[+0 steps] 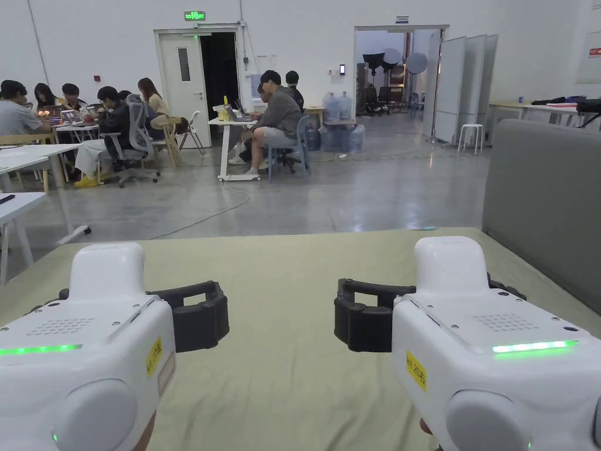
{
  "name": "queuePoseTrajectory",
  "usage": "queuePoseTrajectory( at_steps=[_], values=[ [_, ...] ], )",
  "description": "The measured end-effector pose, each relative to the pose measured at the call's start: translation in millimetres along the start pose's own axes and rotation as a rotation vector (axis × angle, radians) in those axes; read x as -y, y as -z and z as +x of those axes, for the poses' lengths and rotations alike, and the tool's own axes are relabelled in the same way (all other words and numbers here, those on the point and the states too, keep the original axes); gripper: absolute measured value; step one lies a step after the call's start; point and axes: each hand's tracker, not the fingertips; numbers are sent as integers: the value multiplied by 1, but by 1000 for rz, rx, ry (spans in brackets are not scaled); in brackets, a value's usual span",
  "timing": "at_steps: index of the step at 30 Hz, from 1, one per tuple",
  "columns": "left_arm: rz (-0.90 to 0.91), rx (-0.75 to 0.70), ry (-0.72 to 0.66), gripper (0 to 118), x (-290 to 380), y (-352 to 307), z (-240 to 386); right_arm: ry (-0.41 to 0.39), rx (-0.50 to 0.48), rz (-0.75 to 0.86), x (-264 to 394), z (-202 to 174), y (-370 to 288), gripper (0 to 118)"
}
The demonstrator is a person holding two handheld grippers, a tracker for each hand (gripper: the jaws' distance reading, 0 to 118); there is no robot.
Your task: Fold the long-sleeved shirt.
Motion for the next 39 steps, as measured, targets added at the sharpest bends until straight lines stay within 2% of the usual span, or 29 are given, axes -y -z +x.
queuePoseTrajectory(
  at_steps=[4,14,24,35,39],
  values=[
    [-7,-1,2,118,1,1,0,-23,17,-5,0,-1,2,118],
    [-4,-1,3,118,0,0,-2,28,-22,-29,0,2,4,118],
    [-7,26,-39,118,5,0,-7,-24,-26,-54,8,-6,7,118],
    [-35,43,-73,118,8,3,-14,-50,54,-86,13,-10,17,118],
    [-40,35,-55,118,9,4,-12,-37,74,-91,13,-8,19,118]
  ],
)
